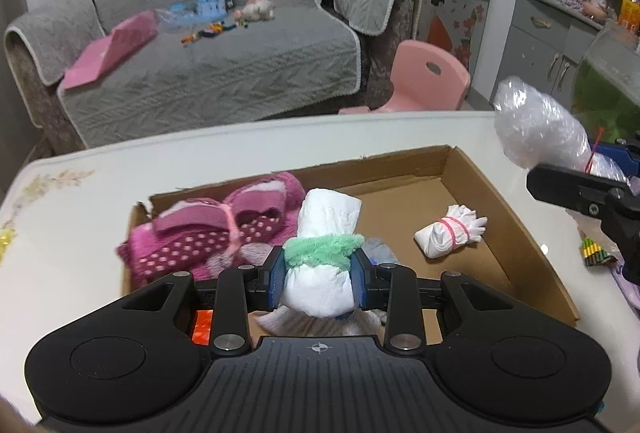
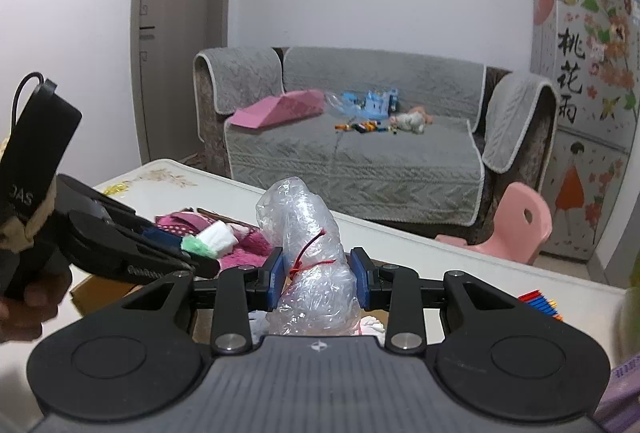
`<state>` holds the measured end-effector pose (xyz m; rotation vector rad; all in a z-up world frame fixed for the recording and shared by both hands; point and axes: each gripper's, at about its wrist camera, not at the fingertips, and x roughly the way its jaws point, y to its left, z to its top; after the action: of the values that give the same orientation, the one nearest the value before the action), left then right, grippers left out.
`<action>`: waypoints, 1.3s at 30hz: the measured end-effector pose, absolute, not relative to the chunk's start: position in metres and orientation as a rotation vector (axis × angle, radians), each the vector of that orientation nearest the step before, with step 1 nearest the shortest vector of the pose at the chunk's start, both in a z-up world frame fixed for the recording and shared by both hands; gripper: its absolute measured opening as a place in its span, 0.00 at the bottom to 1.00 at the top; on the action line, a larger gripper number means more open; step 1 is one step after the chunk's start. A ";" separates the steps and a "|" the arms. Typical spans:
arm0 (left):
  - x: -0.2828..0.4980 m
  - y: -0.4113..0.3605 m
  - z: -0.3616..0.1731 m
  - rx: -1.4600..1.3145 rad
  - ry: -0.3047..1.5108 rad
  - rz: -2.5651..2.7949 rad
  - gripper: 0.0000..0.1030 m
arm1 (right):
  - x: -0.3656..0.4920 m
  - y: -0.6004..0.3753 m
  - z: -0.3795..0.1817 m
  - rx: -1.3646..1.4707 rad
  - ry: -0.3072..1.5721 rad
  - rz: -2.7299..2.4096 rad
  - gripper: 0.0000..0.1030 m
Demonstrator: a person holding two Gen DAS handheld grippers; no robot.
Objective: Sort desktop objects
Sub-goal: 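Lower both bundles into the box and open both grippers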
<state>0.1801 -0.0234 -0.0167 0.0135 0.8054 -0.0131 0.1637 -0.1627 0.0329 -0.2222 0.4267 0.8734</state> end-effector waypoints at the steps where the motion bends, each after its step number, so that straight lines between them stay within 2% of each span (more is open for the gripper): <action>1: 0.184 -0.023 -0.018 0.011 0.811 -0.014 0.39 | 0.164 -0.161 0.032 -0.225 0.432 0.866 0.31; 11: 0.203 -0.029 -0.036 0.034 0.846 -0.012 0.39 | 0.178 -0.153 0.014 -0.223 0.500 0.820 0.31; 24: 0.209 -0.057 -0.026 0.020 0.814 -0.088 0.39 | 0.200 -0.145 -0.009 -0.235 0.562 0.774 0.31; 28: 0.217 -0.059 -0.039 0.008 0.849 -0.091 0.40 | 0.200 -0.146 -0.011 -0.213 0.558 0.764 0.36; 30: 0.219 -0.055 -0.041 -0.003 0.855 -0.083 0.44 | 0.199 -0.147 -0.010 -0.215 0.550 0.759 0.44; 31: 0.219 -0.053 -0.040 -0.001 0.850 -0.075 0.51 | 0.198 -0.147 -0.009 -0.216 0.546 0.757 0.48; 35: 0.212 -0.048 -0.031 0.009 0.812 -0.032 0.75 | 0.199 -0.152 -0.002 -0.197 0.531 0.756 0.52; 39: 0.204 -0.043 -0.024 0.004 0.793 -0.037 0.82 | 0.195 -0.156 0.004 -0.198 0.509 0.765 0.57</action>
<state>0.2038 -0.0427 -0.0239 0.0042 0.7931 -0.0373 0.1947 -0.1558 0.0040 -0.1976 0.5085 0.7650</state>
